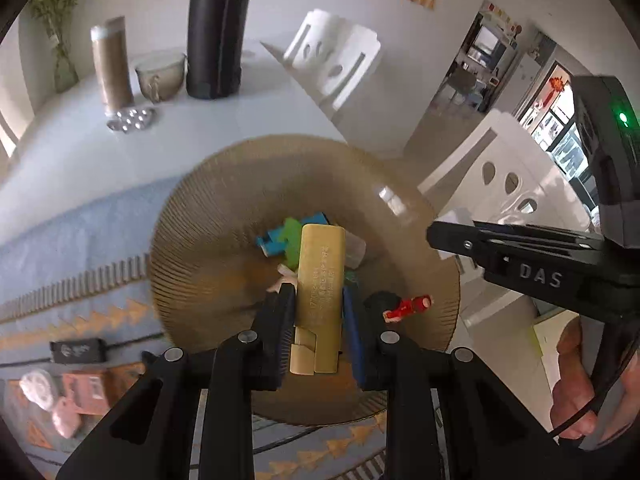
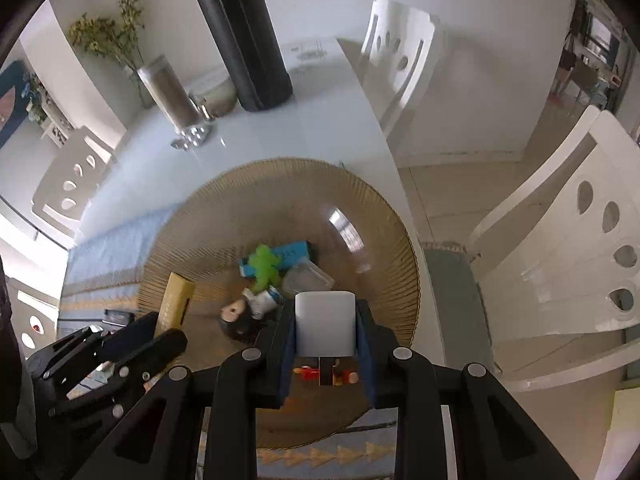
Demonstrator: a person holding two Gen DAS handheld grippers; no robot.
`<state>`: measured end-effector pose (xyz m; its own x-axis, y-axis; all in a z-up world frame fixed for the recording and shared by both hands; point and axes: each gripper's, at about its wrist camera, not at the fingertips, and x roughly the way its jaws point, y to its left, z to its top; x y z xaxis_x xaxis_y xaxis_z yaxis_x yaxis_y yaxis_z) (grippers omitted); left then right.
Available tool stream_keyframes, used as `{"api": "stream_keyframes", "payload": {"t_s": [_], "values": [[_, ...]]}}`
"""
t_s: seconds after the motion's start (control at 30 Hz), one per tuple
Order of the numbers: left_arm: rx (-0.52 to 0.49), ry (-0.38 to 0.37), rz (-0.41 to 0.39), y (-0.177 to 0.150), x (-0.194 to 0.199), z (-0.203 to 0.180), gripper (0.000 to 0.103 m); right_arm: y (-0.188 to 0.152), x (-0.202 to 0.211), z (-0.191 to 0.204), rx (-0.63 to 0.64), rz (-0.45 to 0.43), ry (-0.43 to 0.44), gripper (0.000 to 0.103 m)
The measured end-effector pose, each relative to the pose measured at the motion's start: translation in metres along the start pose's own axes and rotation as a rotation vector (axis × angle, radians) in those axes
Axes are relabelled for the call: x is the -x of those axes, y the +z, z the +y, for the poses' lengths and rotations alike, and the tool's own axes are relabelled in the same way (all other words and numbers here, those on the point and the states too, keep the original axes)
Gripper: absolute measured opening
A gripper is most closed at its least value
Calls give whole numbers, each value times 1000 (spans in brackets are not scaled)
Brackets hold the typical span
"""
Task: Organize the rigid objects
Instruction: 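Carry the cube and yellow bar over the amber plate and open both tools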
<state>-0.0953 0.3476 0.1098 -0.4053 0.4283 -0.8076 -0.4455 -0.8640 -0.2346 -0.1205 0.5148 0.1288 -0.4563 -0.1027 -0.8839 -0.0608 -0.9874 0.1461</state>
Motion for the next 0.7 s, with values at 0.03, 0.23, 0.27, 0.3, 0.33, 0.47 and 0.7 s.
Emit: {"api": "stream_keyframes", "payload": {"t_s": [0.03,0.23,0.27,0.3,0.33,0.47,0.7], "values": [[0,0,10,-2,-4,-2,21,0,-5,-3,3,10,2,26],[4,5,54,-8,-22,-6,21,-4,-20,-13,14,45,-5,26],[5,5,58,-9,-24,-5,21,-4,-22,-14,13,50,-4,26],[6,4,62,-10,-25,-5,21,-5,-23,-15,12,55,-4,27],[6,3,65,-11,-26,-5,21,-5,-24,-16,12,60,-5,26],[24,-37,88,-11,-28,-5,24,-6,-29,-19,3,88,-7,27],[49,-43,58,-15,1,8,66,-11,-15,-29,-23,83,-11,50]]}}
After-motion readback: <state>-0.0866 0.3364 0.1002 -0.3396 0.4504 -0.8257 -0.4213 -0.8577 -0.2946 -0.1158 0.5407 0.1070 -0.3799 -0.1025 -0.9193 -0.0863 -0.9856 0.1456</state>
